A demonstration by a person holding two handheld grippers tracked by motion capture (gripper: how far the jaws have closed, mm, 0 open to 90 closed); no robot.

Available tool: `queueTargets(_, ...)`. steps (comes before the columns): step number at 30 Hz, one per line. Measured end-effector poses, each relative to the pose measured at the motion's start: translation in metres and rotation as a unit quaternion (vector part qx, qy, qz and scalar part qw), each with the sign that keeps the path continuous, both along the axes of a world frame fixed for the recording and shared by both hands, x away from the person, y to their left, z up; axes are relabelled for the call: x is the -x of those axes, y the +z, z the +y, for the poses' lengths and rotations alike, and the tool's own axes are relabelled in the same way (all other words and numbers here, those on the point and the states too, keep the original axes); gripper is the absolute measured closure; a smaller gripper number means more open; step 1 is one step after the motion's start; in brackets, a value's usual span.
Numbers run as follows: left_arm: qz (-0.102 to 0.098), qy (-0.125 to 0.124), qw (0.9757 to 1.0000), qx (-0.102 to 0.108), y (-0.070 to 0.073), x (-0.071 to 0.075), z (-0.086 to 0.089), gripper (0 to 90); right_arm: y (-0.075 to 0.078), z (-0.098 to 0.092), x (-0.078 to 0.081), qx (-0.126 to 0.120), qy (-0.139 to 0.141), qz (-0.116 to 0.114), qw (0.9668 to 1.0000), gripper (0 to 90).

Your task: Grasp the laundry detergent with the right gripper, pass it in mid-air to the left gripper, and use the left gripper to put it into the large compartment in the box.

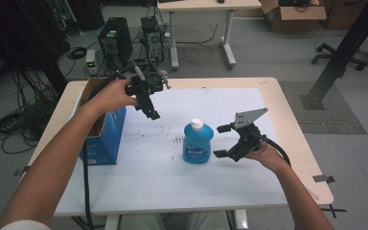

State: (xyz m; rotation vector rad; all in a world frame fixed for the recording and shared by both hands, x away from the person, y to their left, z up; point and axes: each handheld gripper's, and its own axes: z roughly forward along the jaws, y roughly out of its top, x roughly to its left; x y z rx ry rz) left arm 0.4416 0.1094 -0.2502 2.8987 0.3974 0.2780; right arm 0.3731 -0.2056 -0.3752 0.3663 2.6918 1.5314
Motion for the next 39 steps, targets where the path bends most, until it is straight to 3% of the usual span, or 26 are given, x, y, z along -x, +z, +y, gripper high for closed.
queueTargets(7, 0.002, -0.001, 1.0, -0.002, 0.0, 0.0, -0.001, 6.0, -0.006, 0.006, -0.002, 0.0, 0.0, -0.007, 1.0, 4.1)
queueTargets(39, 0.003, 0.001, 1.0, -0.001, -0.001, -0.001, 0.0, 6.1, -0.025, 0.043, -0.007, -0.04, 0.012, -0.001, 0.9991, 5.8)
